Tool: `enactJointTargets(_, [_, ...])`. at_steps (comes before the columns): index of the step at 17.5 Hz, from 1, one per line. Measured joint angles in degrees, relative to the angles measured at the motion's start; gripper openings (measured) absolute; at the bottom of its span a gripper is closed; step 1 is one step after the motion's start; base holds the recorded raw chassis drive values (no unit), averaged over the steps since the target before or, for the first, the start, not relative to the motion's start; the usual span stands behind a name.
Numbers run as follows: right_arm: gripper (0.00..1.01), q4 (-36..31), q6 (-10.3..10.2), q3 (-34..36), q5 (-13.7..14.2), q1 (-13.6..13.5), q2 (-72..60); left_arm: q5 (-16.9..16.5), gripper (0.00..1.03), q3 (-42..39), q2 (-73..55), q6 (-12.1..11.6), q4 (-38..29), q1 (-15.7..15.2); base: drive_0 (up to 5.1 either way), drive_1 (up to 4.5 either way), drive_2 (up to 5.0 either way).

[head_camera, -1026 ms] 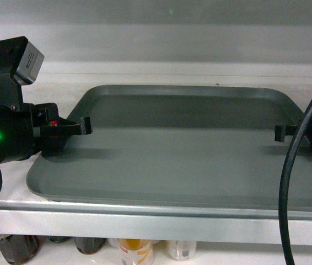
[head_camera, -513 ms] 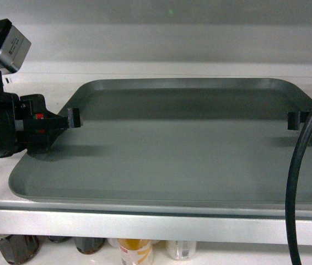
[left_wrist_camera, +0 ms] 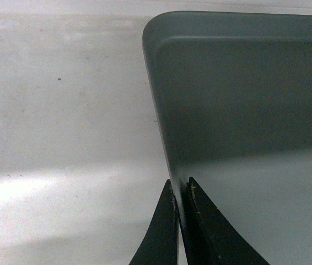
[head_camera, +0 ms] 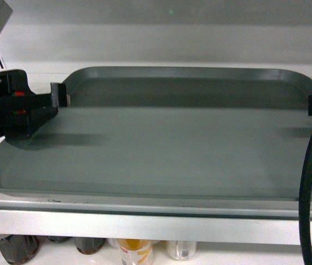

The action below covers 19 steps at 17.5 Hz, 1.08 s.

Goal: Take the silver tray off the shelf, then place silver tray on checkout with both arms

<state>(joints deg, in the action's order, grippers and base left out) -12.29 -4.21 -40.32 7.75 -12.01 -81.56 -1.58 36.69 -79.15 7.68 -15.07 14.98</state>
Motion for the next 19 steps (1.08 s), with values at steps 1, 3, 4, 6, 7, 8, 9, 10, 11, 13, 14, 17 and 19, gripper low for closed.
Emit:
enactJointTargets(1, [0.03, 1.05, 0.02, -0.42, -0.02, 0.00, 0.79, 0.26, 0.03, 0.55, 0.90, 0.00, 1.20, 0.17, 0.0, 0.00, 0.0])
enactJointTargets(3, [0.03, 3.17, 0.17, -1.46, -0.09, 0.00, 2.45, 0.42, 0.03, 1.60, 2.47, -0.15, 3.65, 0.31, 0.0, 0.00, 0.0])
enactJointTargets(4, [0.03, 3.87, 0.20, -1.81, -0.33, 0.00, 3.02, 0.63, 0.03, 1.92, 3.04, -0.17, 4.79, 0.31, 0.0, 0.00, 0.0])
enactJointTargets(6, [0.03, 5.68, 0.42, -2.25, -0.55, 0.00, 3.74, 0.81, 0.03, 2.29, 4.20, -0.13, 6.93, 0.57, 0.0, 0.00, 0.0])
enactJointTargets(7, [0.03, 6.54, 0.44, -2.36, -0.68, 0.00, 3.96, 0.81, 0.03, 2.51, 4.42, -0.13, 7.74, 0.57, 0.0, 0.00, 0.0])
enactJointTargets(8, [0.03, 7.15, 0.44, -2.47, -0.72, 0.00, 4.07, 0.79, 0.03, 2.58, 4.44, -0.15, 8.02, 0.57, 0.0, 0.00, 0.0])
enactJointTargets(9, [0.03, 7.41, 0.59, -2.49, -0.79, 0.02, 4.15, 0.79, 0.03, 2.60, 4.44, -0.15, 8.31, 0.59, 0.0, 0.00, 0.0])
enactJointTargets(10, [0.03, 7.69, 0.66, -2.58, -0.90, 0.02, 4.15, 0.79, 0.03, 2.62, 4.44, -0.17, 8.46, 0.59, 0.0, 0.00, 0.0])
enactJointTargets(11, [0.03, 7.69, 0.70, -2.58, -0.94, 0.07, 4.15, 0.79, 0.03, 2.62, 4.44, -0.17, 8.55, 0.59, 0.0, 0.00, 0.0])
enactJointTargets(13, [0.03, 7.63, 0.72, -2.58, -0.98, 0.09, 4.15, 0.79, 0.03, 2.62, 4.42, -0.17, 8.57, 0.61, 0.0, 0.00, 0.0])
enactJointTargets(14, [0.03, 7.63, 0.72, -2.58, -0.98, 0.09, 4.15, 0.79, 0.03, 2.62, 4.42, -0.17, 8.52, 0.68, 0.0, 0.00, 0.0])
enactJointTargets(17, [0.03, 7.19, 0.76, -2.58, -0.96, 0.15, 4.15, 0.74, 0.03, 2.62, 4.42, -0.17, 7.72, 0.79, 0.0, 0.00, 0.0])
enactJointTargets(19, [0.03, 6.62, 0.76, -2.58, -1.09, 0.39, 4.15, 0.74, 0.03, 2.62, 4.42, -0.15, 7.39, 0.79, 0.0, 0.00, 0.0])
